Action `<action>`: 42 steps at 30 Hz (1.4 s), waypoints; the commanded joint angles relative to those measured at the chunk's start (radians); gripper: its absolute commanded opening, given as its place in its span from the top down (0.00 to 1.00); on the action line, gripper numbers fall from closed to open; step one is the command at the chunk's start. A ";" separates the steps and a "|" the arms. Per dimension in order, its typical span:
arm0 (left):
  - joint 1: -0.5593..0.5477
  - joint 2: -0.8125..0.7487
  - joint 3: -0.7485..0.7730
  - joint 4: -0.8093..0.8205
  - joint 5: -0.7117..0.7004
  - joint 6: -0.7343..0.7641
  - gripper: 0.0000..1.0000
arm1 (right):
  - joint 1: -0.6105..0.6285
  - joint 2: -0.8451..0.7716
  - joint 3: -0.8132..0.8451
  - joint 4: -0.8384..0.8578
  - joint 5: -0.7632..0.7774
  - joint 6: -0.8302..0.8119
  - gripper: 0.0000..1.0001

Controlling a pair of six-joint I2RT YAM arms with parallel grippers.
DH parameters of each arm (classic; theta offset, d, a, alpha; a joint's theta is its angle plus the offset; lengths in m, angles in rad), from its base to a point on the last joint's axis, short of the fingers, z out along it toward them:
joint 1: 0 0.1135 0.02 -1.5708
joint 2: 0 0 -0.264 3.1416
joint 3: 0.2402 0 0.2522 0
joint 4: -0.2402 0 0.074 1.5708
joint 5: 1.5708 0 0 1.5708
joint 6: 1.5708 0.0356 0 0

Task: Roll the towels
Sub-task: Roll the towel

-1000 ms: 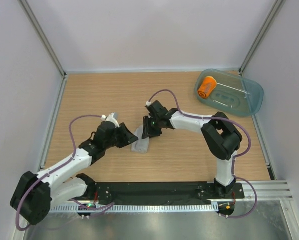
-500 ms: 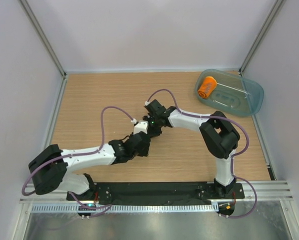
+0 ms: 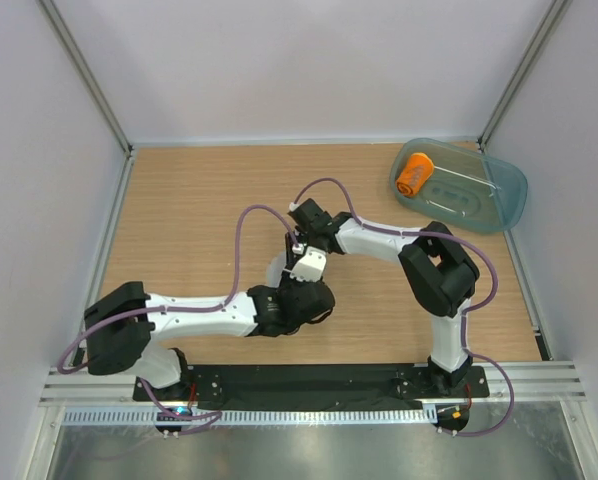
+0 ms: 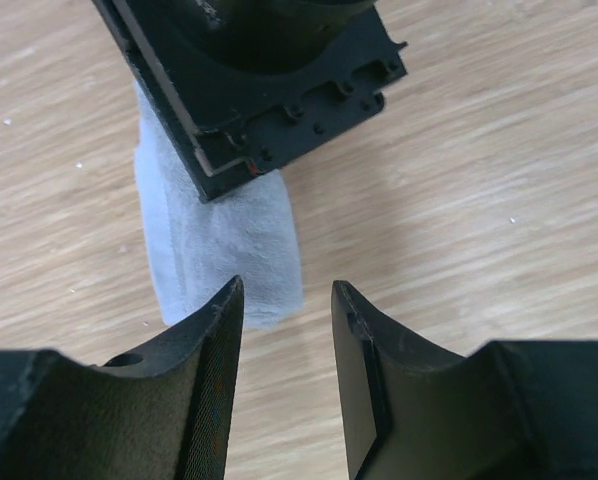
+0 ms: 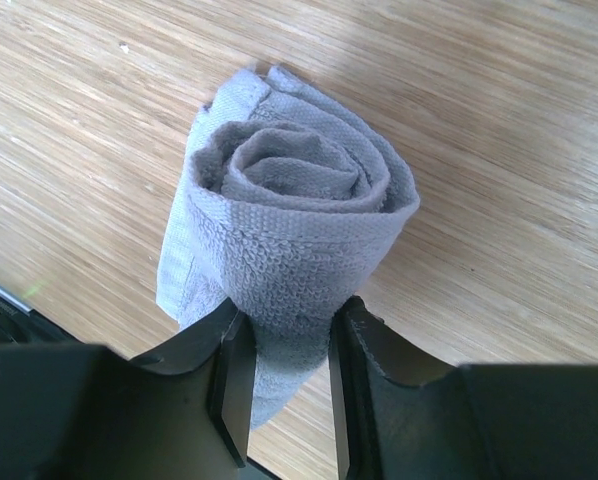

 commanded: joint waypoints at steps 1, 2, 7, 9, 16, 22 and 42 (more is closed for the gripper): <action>-0.003 0.046 0.045 -0.051 -0.121 0.016 0.58 | 0.017 0.035 0.002 -0.089 0.037 -0.029 0.64; -0.003 0.072 0.043 -0.052 -0.126 0.005 0.57 | 0.017 0.034 0.002 -0.092 0.037 -0.029 0.64; 0.003 0.155 0.043 -0.059 -0.144 -0.038 0.55 | 0.016 0.029 0.002 -0.104 0.034 -0.039 0.64; 0.006 0.183 0.033 -0.044 -0.131 -0.041 0.54 | 0.016 0.027 0.002 -0.109 0.029 -0.042 0.64; 0.012 0.243 0.013 -0.010 -0.106 -0.069 0.57 | 0.017 0.032 0.019 -0.130 0.032 -0.040 0.63; 0.048 0.205 -0.047 0.027 -0.053 -0.093 0.77 | 0.017 0.043 0.014 -0.133 0.011 -0.046 0.60; 0.247 -0.093 -0.280 0.209 0.394 -0.159 0.90 | -0.193 -0.003 0.162 -0.211 0.014 -0.094 0.15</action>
